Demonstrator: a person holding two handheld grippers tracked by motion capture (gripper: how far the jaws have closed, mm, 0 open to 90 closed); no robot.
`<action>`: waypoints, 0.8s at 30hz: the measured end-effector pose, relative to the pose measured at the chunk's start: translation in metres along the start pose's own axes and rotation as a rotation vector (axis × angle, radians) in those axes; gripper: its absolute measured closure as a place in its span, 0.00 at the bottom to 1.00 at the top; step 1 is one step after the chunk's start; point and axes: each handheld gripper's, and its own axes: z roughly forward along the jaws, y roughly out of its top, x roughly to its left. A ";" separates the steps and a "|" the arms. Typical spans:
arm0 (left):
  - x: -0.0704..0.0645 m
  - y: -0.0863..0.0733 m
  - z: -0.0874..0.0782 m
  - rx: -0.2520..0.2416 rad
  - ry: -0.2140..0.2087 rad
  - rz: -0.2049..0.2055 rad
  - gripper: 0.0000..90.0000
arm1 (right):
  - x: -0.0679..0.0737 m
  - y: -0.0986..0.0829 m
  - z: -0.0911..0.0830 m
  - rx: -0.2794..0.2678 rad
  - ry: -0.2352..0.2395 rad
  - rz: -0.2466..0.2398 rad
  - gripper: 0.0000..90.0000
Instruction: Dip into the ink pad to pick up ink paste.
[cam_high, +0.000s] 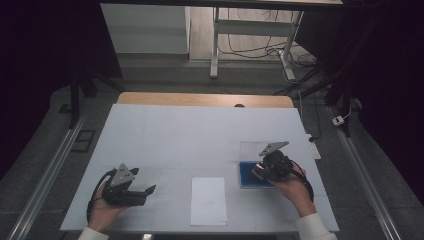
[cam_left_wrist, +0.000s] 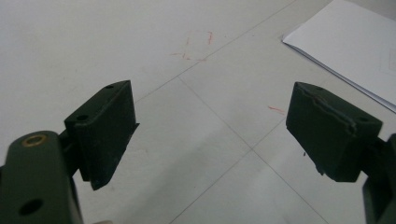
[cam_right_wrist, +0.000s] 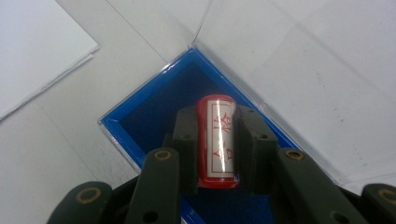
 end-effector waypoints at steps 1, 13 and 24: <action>0.000 0.000 0.000 0.000 0.000 0.000 0.18 | 0.000 0.000 0.000 0.000 0.000 0.000 0.79; 0.000 0.001 -0.001 -0.002 -0.002 0.001 0.18 | 0.000 -0.001 0.000 -0.006 0.001 0.002 0.79; 0.002 0.001 -0.002 -0.007 0.002 -0.003 0.18 | 0.001 0.000 -0.005 -0.029 -0.003 -0.021 0.78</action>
